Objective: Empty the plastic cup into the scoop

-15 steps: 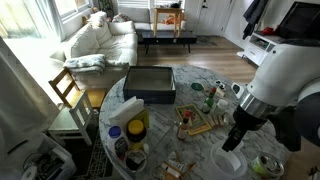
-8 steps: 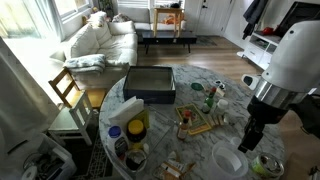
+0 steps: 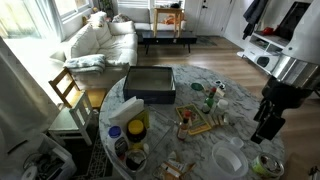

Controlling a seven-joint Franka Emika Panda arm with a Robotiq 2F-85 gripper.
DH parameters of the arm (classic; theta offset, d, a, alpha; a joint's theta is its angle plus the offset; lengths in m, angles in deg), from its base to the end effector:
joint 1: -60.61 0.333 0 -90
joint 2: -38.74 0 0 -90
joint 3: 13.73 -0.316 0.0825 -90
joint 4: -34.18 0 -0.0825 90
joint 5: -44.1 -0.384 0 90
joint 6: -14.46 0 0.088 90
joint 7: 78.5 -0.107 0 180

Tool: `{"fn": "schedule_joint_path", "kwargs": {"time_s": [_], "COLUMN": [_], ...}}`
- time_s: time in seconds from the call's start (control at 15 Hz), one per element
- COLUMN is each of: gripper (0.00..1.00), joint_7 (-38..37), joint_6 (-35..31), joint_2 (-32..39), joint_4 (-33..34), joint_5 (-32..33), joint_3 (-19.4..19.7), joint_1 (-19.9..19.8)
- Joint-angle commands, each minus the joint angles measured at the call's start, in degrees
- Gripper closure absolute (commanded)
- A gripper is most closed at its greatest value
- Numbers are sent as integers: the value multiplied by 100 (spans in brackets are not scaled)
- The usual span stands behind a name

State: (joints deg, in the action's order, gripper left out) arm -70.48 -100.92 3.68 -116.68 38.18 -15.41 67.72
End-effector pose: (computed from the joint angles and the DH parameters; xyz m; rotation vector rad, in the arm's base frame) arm 0.3500 0.0602 0.4387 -3.0426 -0.3721 0.0114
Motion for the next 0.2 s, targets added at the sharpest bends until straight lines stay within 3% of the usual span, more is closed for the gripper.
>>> {"fn": "schedule_joint_path", "kwargs": {"time_s": [0.0,0.13], "gripper": [0,0], "joint_7": [-32,-74], "joint_6": [41,59], "joint_2": [-66,-169], "joint_4": [61,102], "joint_5": [38,64], "joint_3": [-14,-47], "joint_1": [-3,-8]}}
